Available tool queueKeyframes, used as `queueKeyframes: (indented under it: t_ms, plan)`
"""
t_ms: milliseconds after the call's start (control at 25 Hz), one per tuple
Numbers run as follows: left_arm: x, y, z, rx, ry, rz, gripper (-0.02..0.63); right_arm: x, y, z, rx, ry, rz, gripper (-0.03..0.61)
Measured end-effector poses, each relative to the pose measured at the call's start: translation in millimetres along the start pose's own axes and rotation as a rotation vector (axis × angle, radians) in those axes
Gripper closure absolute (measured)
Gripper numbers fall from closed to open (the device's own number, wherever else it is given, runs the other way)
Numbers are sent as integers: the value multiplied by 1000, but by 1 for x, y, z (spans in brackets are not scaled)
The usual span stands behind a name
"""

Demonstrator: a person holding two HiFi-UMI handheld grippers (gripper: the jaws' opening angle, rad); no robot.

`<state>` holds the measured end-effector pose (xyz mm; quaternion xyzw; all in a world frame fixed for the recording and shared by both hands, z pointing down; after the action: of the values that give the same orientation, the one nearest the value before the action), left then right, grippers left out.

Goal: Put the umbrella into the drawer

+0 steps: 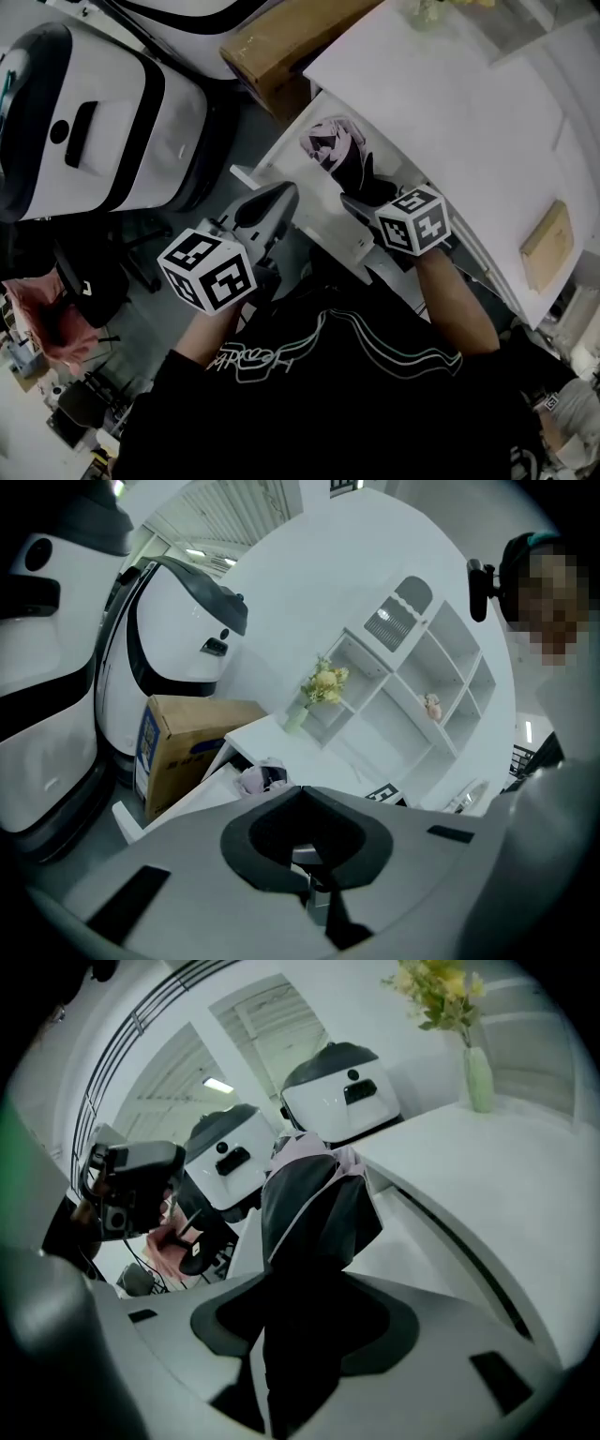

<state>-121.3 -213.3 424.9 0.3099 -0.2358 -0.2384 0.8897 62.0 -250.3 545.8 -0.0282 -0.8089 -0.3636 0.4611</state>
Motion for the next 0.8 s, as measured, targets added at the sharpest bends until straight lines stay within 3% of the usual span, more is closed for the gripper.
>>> queueKeyframes:
  t_ms: [480, 800]
  plan:
    - [11, 8, 45, -85, -67, -7, 594, 111, 34, -40, -124, 105, 270, 354]
    - [6, 18, 71, -138, -101, -6, 594, 160, 45, -50, -261, 182, 352, 354]
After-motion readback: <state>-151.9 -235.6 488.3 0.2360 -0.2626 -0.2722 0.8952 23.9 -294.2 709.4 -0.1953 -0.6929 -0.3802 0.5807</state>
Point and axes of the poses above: the fingertips, and each gripper's own axes: x forward along the fingers, z to its left, y out of its underside, the point moved 7 cm from there along -x, backward along the fingers, and after that the axes turned 12 degrees about y, right-handed, at the moved point
